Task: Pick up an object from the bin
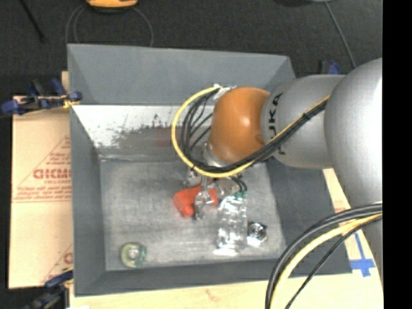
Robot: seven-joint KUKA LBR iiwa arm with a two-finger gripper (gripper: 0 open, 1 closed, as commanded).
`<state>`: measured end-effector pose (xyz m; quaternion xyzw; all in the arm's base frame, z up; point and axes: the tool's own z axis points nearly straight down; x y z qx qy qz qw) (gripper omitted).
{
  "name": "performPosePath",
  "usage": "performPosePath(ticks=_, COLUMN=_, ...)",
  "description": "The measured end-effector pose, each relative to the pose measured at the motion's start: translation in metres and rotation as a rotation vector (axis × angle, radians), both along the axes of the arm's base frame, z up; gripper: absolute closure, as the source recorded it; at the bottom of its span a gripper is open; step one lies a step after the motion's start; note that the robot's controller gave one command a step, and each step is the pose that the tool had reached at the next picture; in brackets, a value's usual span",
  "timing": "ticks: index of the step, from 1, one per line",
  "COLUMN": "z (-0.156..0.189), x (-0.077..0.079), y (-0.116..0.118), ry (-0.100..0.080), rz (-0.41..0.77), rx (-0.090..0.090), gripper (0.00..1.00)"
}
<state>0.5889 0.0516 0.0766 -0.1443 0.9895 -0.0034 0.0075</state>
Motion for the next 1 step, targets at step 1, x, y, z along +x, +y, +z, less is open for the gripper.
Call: performPosePath(ticks=1, z=0.1625, x=-0.0038, y=-0.0282, ry=0.004, rz=0.223, rx=0.001, gripper=1.0)
